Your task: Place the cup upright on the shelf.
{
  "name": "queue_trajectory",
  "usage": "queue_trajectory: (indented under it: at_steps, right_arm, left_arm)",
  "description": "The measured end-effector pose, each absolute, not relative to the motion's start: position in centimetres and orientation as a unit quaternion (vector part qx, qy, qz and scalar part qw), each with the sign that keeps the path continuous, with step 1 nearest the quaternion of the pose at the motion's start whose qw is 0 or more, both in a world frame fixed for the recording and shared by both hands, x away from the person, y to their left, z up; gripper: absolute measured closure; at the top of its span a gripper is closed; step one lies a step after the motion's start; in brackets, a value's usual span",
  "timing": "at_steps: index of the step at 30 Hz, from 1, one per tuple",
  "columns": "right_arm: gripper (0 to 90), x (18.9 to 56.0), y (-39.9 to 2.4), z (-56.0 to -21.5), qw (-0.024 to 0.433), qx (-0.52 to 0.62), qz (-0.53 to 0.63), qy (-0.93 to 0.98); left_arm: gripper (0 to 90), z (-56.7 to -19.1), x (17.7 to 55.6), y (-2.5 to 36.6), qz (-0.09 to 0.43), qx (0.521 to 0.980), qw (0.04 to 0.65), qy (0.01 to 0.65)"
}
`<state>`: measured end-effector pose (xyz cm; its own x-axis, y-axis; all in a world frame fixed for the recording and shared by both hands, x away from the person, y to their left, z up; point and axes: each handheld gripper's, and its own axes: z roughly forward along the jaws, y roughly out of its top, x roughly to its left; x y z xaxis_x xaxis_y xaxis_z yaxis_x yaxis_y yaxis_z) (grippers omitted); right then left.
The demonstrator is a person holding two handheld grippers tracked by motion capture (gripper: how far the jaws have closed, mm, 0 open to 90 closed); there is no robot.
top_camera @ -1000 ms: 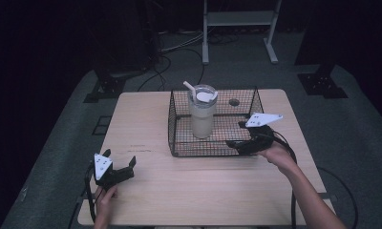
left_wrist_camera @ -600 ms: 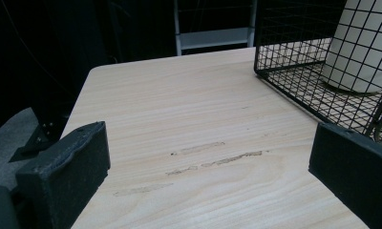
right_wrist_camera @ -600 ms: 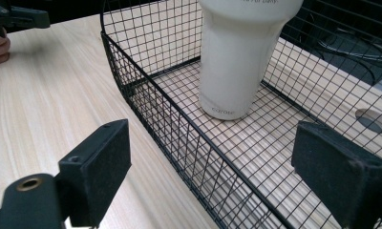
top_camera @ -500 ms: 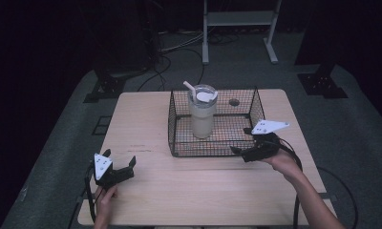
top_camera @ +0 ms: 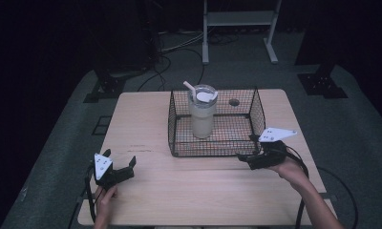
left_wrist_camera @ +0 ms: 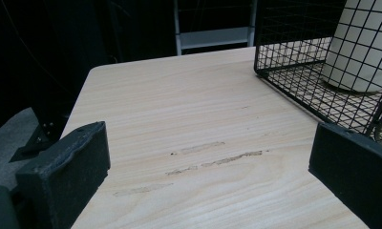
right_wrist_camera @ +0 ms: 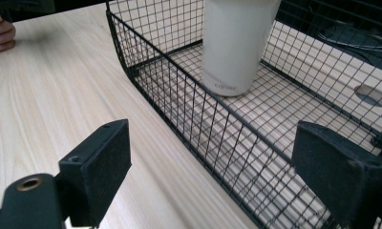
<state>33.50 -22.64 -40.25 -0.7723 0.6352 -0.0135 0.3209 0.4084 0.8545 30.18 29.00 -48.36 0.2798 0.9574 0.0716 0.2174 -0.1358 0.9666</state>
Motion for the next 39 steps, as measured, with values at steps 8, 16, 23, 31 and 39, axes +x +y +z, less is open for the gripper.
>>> queue_trajectory:
  at_steps: [8,16,23,31,39]
  right_arm:
    - [12.6,32.3,-24.0,-41.1,0.173,0.300,0.458,0.819]
    - [12.6,31.6,-25.1,-41.8,0.174,0.313,0.456,0.815]
    - [12.6,30.8,-25.5,-42.3,0.176,0.314,0.455,0.815]
    - [12.6,29.8,-25.8,-43.1,0.179,0.314,0.458,0.812]
    - [12.6,28.6,-26.2,-44.6,0.194,0.326,0.452,0.808]
  left_arm:
    - [0.0,-48.4,30.2,29.0,0.391,0.645,0.473,0.456]
    - [0.0,-48.4,30.2,29.0,0.391,0.645,0.472,0.456]
    - [0.0,-48.4,30.2,29.0,0.391,0.645,0.472,0.457]
    - [0.0,-48.3,30.2,29.0,0.391,0.645,0.472,0.456]
    - [0.0,-48.3,30.2,29.0,0.391,0.645,0.471,0.457]
